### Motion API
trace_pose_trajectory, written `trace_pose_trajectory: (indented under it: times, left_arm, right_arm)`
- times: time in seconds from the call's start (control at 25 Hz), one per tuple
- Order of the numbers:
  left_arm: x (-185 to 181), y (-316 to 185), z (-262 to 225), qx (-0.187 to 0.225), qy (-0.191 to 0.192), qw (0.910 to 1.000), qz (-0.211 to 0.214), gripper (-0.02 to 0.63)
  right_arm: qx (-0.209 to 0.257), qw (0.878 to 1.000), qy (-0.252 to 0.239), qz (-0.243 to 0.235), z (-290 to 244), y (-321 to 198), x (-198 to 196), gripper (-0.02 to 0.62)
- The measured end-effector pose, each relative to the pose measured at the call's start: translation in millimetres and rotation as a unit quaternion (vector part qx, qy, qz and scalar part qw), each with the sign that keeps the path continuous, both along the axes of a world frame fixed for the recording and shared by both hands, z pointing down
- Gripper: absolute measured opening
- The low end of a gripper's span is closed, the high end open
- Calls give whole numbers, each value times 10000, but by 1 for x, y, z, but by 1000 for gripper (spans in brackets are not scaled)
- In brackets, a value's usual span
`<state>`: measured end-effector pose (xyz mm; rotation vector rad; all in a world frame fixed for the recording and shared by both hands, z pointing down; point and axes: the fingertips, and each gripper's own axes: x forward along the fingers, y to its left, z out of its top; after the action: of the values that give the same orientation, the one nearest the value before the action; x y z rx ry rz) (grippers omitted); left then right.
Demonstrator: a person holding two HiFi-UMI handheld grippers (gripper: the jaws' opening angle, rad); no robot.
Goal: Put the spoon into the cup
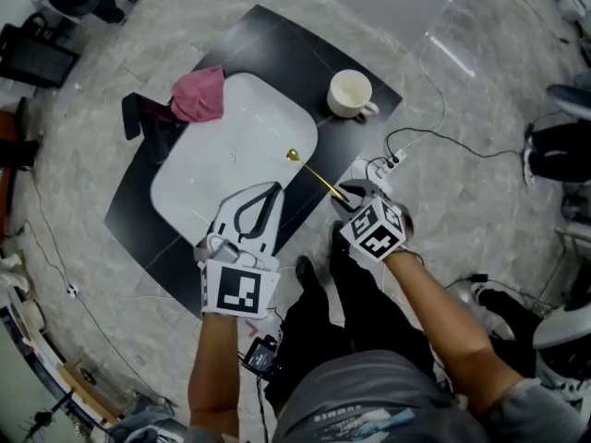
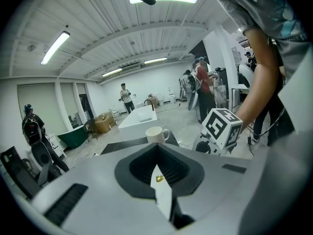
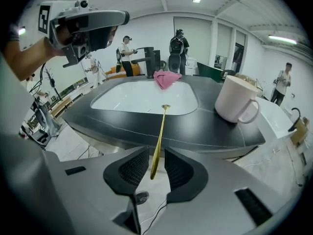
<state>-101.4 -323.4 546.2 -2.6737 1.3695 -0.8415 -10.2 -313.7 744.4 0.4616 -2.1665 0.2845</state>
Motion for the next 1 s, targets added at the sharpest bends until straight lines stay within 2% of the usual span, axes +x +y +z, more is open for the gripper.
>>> trace_pose_trajectory:
  times: [0.28, 0.44, 1.0]
  left_arm:
    - [-6, -2, 10, -55, 51, 9999, -75, 2]
    - [-8, -2, 14, -75, 85, 9999, -97, 2]
    - [-7, -2, 6, -39, 122, 9999, -84, 2]
  right_arm:
    - [-83, 9998, 167, -52, 16, -4, -2, 116]
    - [-131, 9996, 242, -34, 23, -2, -2, 67]
    - [35, 9999, 34, 117, 10, -9, -2, 32]
